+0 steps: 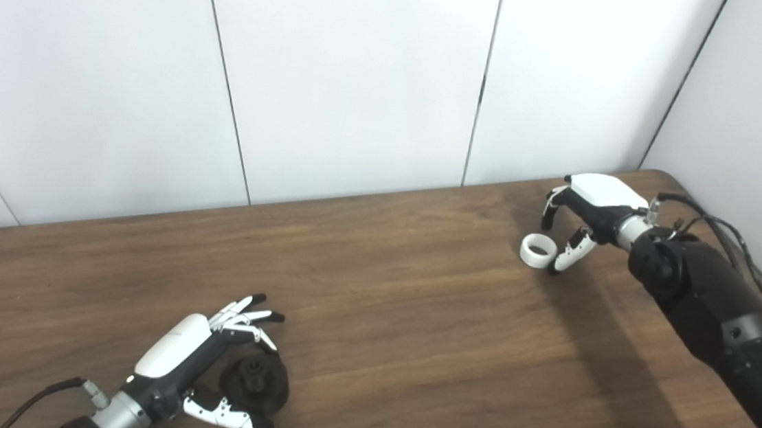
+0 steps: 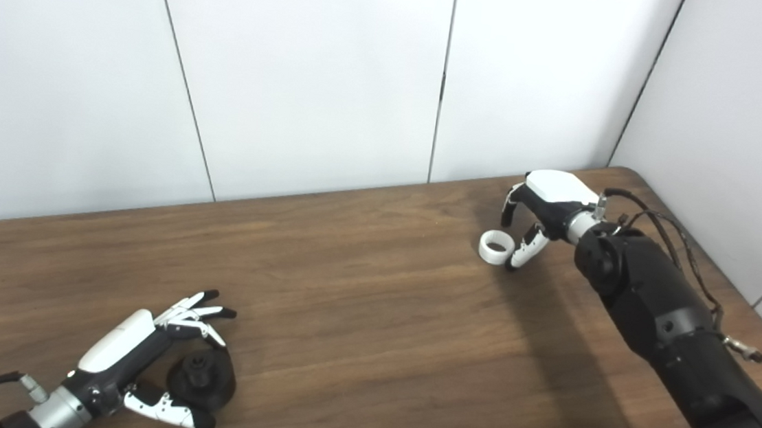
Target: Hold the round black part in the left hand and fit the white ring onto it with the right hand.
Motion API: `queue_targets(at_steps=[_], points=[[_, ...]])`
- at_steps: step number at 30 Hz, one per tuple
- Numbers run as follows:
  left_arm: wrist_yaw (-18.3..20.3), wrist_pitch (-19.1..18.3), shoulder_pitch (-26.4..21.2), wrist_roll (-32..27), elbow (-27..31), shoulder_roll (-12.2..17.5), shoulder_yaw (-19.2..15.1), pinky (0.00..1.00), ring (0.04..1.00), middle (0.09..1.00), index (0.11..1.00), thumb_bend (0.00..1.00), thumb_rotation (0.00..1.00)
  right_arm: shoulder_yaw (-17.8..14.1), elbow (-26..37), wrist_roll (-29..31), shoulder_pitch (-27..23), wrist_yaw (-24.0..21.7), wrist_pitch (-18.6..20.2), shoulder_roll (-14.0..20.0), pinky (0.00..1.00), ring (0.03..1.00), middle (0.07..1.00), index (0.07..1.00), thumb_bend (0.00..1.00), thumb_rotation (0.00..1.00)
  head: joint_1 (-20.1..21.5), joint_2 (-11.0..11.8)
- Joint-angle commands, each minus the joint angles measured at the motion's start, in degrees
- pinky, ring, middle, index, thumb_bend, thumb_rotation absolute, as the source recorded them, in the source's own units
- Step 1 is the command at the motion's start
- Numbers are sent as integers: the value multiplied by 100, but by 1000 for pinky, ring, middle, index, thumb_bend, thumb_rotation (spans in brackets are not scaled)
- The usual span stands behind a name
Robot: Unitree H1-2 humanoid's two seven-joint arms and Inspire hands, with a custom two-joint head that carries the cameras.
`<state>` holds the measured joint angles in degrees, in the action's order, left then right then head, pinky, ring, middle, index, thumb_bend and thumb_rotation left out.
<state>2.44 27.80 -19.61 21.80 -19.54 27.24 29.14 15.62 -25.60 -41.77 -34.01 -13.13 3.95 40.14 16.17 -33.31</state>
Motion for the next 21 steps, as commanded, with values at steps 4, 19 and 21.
queue_targets(at_steps=[4, 19, 21], points=[[306, -89, 263, 158, -134, 159, 52, 1000, 1000, 878, 480, 526, 60, -22, 199, 6, -240, -26, 30, 56, 1000, 1000, 884, 619, 1000, 185, -10, 1], [260, -89, 254, 216, -155, 136, 54, 1000, 1000, 874, 480, 526, 60, 99, -8, -6, -340, 23, -112, 8, 1000, 1000, 885, 604, 1000, 183, -2, -8], [267, -88, 255, 202, -161, 131, 53, 1000, 1000, 875, 480, 526, 60, 107, -20, 15, -350, 15, -110, -2, 1000, 1000, 886, 607, 1000, 184, 5, -11]])
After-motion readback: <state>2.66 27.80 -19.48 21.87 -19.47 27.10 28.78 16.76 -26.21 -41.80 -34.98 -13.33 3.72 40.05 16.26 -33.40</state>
